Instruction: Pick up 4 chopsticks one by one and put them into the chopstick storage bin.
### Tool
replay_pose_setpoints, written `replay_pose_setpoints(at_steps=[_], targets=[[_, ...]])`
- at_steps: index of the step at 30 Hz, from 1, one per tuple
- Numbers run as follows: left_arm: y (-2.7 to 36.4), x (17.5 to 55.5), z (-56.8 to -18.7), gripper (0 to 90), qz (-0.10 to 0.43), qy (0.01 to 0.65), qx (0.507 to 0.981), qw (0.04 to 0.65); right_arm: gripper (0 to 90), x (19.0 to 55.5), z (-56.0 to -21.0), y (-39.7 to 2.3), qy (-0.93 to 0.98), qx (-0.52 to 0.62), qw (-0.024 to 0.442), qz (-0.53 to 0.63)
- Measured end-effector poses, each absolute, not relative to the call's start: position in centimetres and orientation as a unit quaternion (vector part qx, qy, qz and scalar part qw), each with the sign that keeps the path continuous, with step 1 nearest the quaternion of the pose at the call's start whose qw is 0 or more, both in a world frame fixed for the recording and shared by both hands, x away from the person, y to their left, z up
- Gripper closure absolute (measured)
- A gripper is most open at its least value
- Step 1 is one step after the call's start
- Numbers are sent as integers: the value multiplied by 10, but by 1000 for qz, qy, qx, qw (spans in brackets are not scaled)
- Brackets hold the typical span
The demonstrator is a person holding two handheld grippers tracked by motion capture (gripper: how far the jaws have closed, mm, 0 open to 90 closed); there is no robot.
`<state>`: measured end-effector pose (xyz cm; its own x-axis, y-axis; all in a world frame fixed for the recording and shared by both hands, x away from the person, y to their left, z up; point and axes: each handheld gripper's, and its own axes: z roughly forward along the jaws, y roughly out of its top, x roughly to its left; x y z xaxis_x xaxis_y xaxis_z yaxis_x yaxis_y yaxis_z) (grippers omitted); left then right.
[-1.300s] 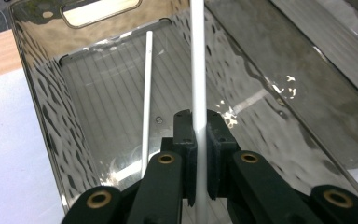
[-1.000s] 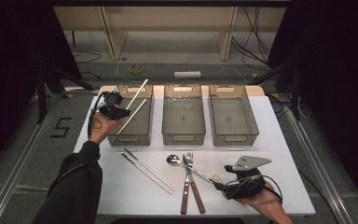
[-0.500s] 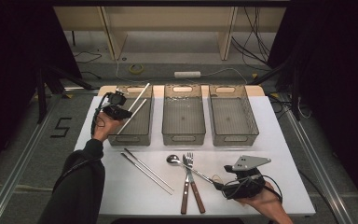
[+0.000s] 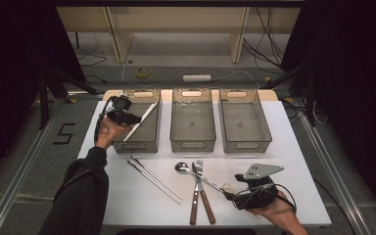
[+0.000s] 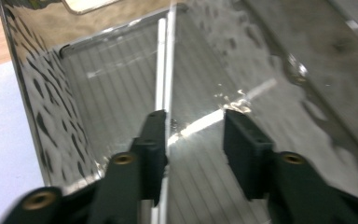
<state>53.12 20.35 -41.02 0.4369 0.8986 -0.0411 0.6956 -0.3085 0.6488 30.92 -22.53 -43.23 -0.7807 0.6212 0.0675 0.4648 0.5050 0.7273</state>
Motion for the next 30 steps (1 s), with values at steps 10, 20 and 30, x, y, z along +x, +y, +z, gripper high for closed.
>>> replay_pose_setpoints(at_steps=[10, 20, 30], targets=[[200, 475, -392, 338, 138, 436, 821, 342, 288, 309, -431, -225, 859, 315, 102, 390], [199, 418, -395, 279, 141, 406, 828, 361, 297, 309, -430, -222, 858, 320, 106, 388], [197, 384, -405, 224, 146, 399, 819, 387, 334, 312, -426, -200, 865, 315, 110, 374]])
